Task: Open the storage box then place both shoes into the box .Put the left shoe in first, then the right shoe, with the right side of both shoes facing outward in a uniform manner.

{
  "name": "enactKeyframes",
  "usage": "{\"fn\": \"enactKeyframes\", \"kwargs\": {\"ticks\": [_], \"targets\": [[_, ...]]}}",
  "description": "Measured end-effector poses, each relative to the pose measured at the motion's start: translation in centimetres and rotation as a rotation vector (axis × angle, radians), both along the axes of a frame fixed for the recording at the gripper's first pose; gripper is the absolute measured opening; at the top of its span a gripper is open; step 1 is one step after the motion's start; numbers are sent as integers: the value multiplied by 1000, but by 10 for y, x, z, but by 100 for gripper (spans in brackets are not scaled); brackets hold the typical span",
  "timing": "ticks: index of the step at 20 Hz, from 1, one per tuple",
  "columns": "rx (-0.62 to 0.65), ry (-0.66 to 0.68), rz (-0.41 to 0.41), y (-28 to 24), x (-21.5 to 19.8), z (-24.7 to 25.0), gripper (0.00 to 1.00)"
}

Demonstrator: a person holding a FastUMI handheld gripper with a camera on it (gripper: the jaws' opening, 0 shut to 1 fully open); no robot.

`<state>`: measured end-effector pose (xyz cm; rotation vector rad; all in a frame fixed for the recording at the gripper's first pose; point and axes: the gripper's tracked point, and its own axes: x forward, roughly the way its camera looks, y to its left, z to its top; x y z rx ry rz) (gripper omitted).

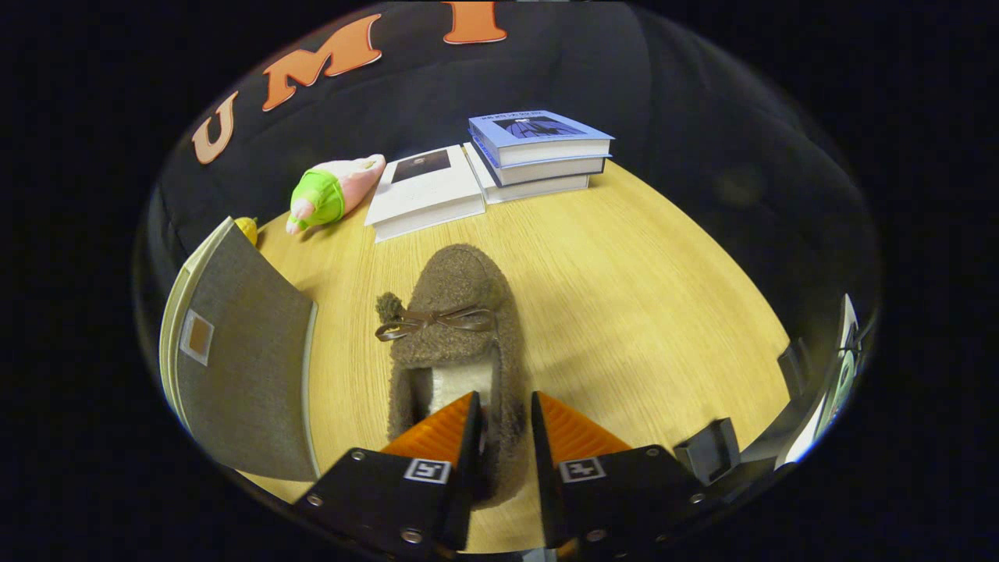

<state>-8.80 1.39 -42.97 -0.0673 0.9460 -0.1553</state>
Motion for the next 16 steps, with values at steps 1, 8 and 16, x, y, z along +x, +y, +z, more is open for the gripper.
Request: {"fn": "enactKeyframes", "kwargs": {"ticks": [1, 8, 16], "targets": [[-28, -12, -29, -6, 2, 2, 24], [26, -129, -46, 21, 19, 59, 1], [87, -305, -17, 93, 38, 162, 0]]}}
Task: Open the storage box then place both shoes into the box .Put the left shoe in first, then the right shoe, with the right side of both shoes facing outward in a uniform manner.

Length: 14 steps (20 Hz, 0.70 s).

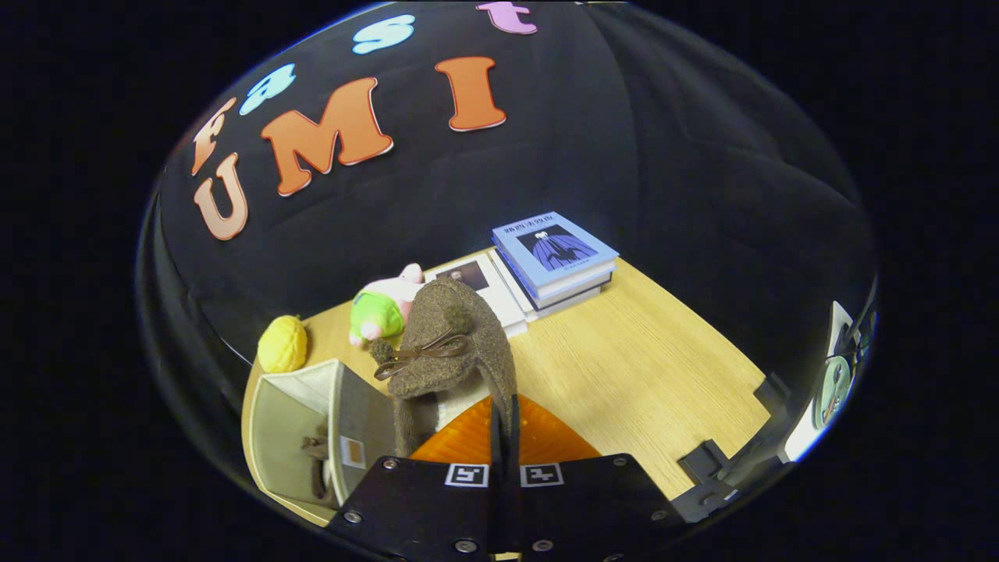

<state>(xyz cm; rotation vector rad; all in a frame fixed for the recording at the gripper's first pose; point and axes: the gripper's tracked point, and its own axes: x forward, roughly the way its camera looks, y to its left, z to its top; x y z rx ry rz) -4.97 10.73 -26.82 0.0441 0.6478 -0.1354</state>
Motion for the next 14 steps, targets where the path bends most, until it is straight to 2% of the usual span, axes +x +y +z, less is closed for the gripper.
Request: {"fn": "enactKeyframes", "kwargs": {"ticks": [6, 9, 14], "targets": [[95, -32, 93, 86, -11, 33, 0], [140, 4, 137, 126, -22, 22, 1], [150, 77, 156, 166, -38, -9, 1]]}}
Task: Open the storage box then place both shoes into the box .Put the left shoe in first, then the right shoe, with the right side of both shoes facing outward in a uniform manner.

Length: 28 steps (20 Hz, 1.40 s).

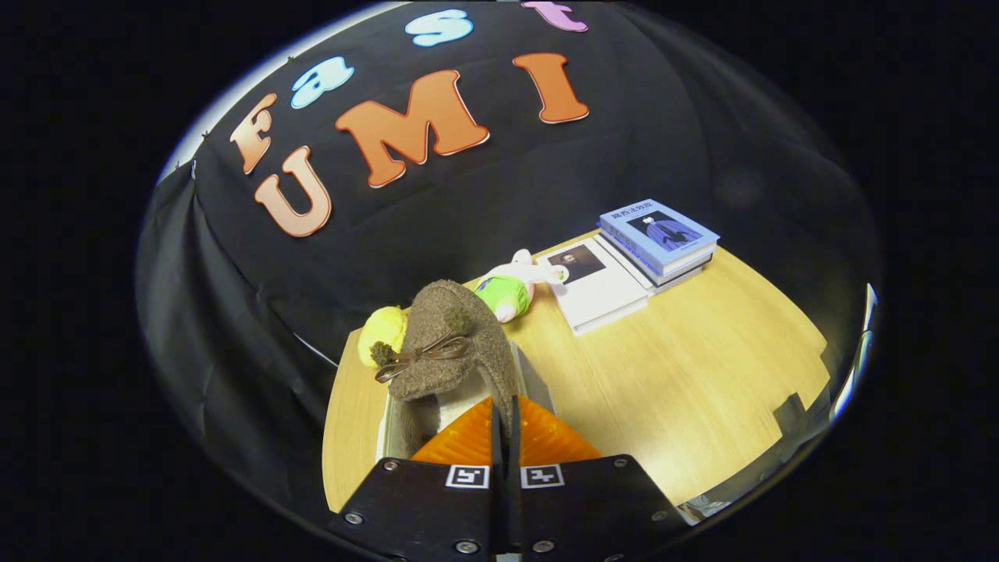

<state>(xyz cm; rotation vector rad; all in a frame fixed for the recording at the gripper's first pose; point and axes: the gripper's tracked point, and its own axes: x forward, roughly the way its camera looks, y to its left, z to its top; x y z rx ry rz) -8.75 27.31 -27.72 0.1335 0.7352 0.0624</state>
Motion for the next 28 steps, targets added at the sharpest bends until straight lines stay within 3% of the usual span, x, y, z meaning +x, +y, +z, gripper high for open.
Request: {"fn": "enactKeyframes", "kwargs": {"ticks": [12, 15, 18, 20, 28], "targets": [[-101, 157, -42, 15, -33, -66, 4], [-95, 91, -25, 23, -21, -44, 23], [-134, 34, 11, 25, -12, -22, 83], [-138, -1, 29, 25, -6, -9, 99], [-142, -181, 81, 17, 25, 79, 99]]}}
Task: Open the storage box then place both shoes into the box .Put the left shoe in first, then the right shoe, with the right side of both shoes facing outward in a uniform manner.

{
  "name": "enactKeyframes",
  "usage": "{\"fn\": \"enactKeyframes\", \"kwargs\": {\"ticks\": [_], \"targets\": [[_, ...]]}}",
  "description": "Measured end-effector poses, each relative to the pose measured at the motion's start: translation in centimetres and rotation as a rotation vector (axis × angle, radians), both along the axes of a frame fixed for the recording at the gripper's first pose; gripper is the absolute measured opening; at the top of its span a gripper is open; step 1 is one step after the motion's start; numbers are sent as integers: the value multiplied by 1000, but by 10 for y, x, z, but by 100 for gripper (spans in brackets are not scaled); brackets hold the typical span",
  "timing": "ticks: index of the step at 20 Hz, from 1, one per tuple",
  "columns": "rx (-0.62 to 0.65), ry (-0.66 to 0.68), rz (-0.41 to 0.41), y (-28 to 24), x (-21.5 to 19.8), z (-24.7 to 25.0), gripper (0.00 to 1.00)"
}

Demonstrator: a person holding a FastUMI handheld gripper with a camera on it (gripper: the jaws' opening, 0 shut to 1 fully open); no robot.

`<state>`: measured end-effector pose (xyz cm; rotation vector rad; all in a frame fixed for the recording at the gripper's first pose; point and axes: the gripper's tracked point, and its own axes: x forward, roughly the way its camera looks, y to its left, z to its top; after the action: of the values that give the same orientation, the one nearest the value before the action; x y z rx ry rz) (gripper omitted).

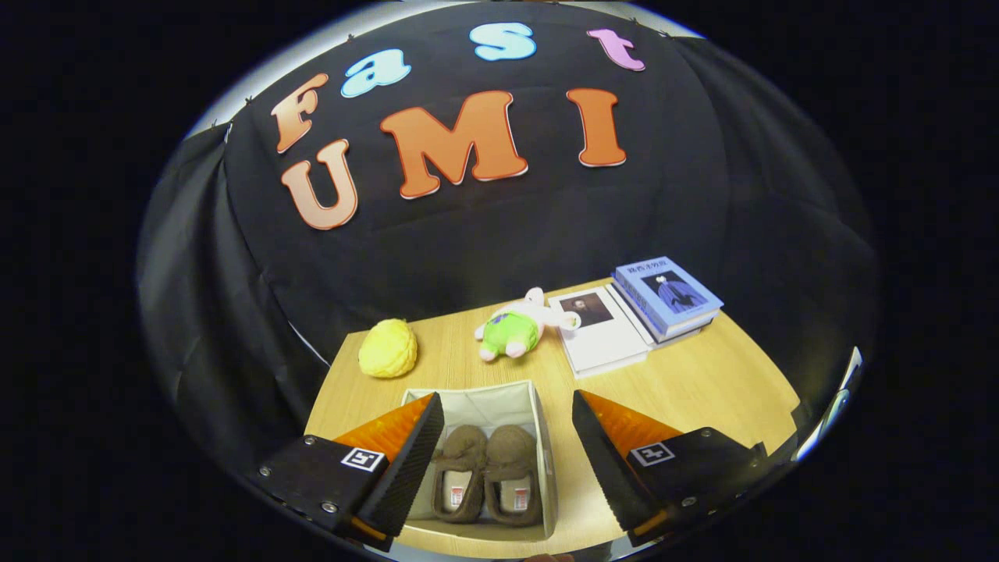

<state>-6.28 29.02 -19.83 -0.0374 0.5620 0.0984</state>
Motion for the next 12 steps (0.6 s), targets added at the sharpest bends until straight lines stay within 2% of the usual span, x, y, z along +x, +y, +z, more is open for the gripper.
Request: {"fn": "enactKeyframes", "kwargs": {"ticks": [4, 12], "targets": [[-31, -106, 6, -17, 9, 51, 99], [-43, -284, -34, -53, 17, 142, 98]]}}
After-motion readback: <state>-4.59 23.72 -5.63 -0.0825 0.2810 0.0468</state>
